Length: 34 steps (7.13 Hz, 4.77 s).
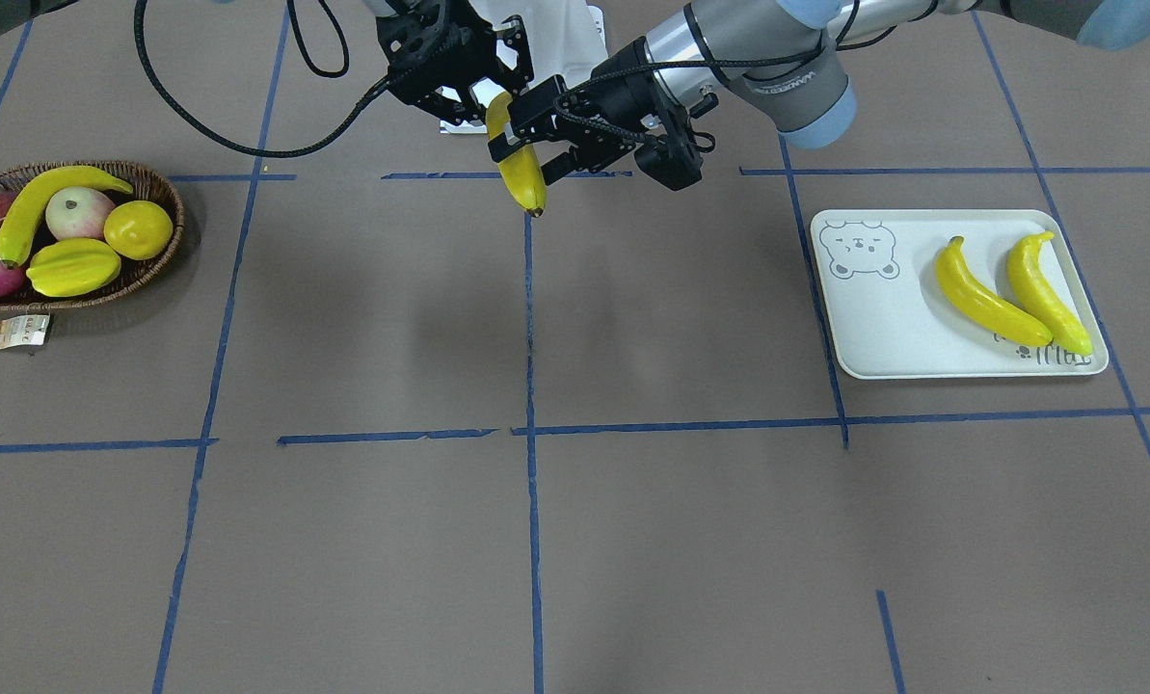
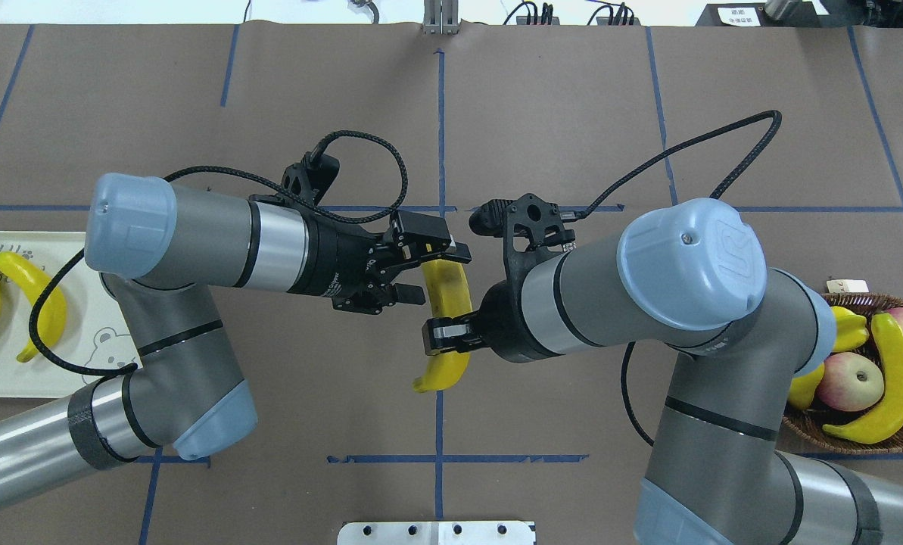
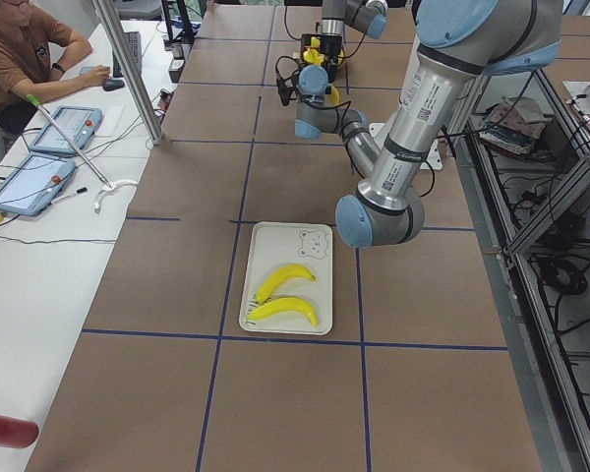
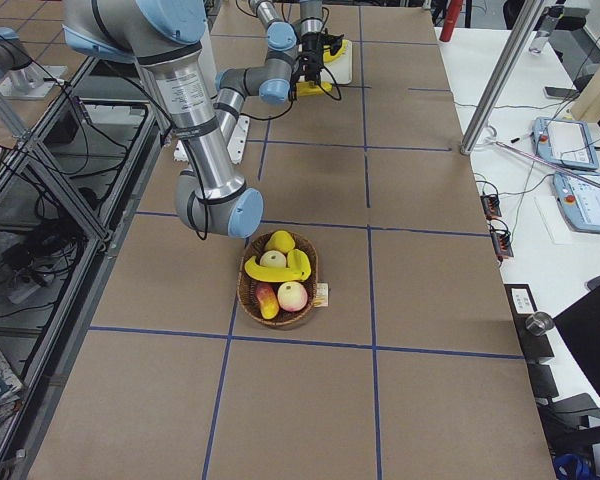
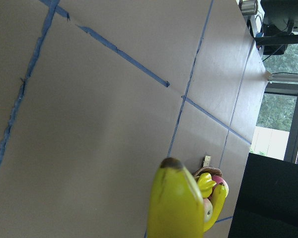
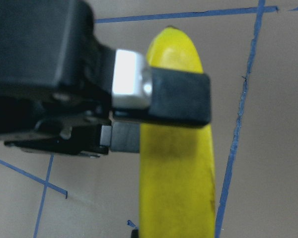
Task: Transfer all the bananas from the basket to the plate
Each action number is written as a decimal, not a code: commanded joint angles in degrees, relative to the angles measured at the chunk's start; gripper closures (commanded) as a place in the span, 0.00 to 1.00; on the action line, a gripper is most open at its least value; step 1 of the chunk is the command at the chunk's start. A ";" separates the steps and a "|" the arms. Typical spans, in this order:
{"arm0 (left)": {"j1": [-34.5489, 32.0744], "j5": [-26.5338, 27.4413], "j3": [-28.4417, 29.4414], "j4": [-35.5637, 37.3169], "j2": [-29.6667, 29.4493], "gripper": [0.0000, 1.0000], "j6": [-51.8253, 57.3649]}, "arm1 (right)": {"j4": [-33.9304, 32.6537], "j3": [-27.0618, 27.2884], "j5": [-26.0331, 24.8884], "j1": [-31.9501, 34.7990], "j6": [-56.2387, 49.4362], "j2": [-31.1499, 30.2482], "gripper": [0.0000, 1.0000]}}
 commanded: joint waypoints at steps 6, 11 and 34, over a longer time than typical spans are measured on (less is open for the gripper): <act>0.59 -0.35 -0.84 0.09 1.02 1.00 0.27 | 0.07 0.33 0.07 0.07 3.81 0.00 0.00; -3.17 -0.53 -0.23 16.44 3.47 1.00 3.59 | 0.07 2.09 -0.63 0.42 5.51 -0.52 0.00; -21.37 -1.23 -5.65 43.50 29.93 0.01 47.90 | -0.63 8.99 -0.63 6.48 4.89 -17.78 0.00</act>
